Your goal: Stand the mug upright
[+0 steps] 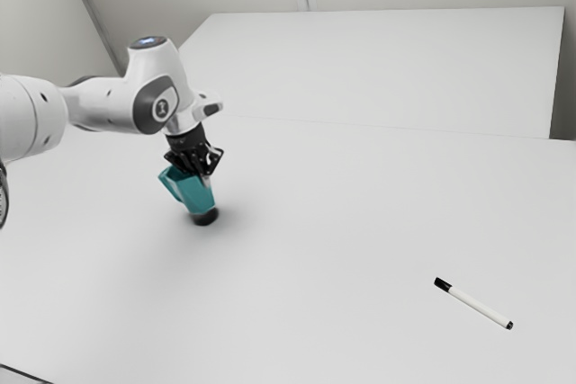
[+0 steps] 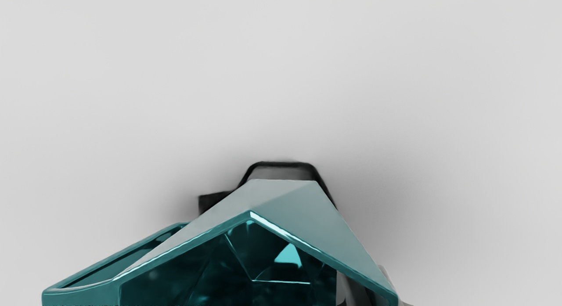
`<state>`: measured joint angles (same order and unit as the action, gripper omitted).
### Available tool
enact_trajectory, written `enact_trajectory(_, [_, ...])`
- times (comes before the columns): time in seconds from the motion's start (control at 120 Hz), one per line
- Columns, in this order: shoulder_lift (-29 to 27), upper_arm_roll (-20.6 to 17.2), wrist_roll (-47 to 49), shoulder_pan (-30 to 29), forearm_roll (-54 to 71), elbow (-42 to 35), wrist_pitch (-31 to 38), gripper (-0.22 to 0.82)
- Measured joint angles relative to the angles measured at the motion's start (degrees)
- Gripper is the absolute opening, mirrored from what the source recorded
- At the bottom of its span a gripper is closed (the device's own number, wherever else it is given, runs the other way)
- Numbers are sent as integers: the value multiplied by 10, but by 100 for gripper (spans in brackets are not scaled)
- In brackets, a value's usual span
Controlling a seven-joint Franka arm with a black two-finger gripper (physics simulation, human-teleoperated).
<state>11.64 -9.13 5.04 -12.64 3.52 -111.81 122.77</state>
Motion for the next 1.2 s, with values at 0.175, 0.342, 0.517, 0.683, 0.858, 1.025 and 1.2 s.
enact_trajectory(0.175, [20, 0, 14, 1, 2, 0, 12, -16])
enact_trajectory(0.342, [33, 0, 24, 1, 2, 0, 18, -16])
enact_trajectory(0.517, [24, 0, 30, 1, 2, 0, 18, 17])
enact_trajectory(0.683, [4, 0, 34, 1, 3, 0, 16, 41])
enact_trajectory(0.858, [-30, 1, 35, 1, 2, 1, 7, 52])
enact_trajectory(1.025, [-58, 1, 33, 8, 14, 43, -35, 57])
enact_trajectory(1.2, [-72, -9, 29, 13, 26, 116, -111, 59])
